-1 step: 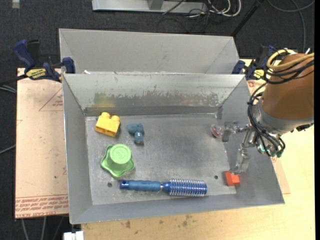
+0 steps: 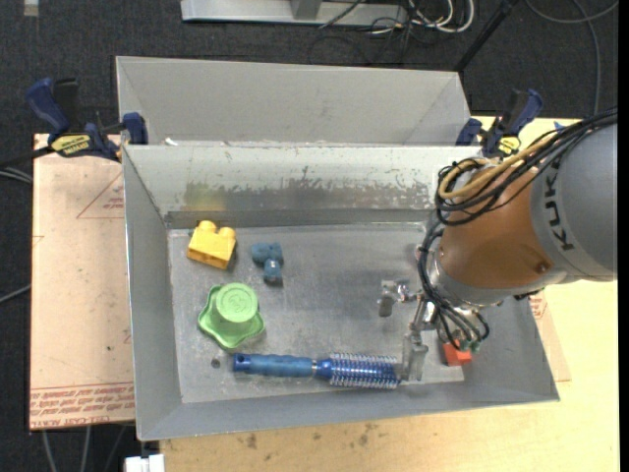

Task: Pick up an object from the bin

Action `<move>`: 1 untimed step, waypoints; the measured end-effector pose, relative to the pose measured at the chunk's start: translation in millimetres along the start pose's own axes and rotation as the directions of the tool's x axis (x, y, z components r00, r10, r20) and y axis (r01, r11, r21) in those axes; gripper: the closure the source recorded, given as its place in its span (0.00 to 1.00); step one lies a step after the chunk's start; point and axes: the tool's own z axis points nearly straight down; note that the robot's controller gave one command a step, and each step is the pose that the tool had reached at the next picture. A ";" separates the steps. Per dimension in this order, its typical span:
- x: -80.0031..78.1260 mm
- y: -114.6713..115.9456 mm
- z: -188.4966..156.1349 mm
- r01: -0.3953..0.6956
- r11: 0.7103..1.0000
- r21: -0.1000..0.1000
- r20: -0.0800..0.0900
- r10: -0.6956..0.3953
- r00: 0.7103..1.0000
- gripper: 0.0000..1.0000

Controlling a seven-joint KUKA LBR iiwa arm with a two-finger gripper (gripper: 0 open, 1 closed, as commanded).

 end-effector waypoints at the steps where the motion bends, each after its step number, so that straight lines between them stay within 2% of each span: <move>1: 18.4 42.4 20.9 0.034 0.999 0.002 0.010 -0.034 0.999 0.00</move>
Offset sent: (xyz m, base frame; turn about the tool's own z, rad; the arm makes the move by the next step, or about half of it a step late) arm -0.0191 0.0392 -0.0197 -0.0290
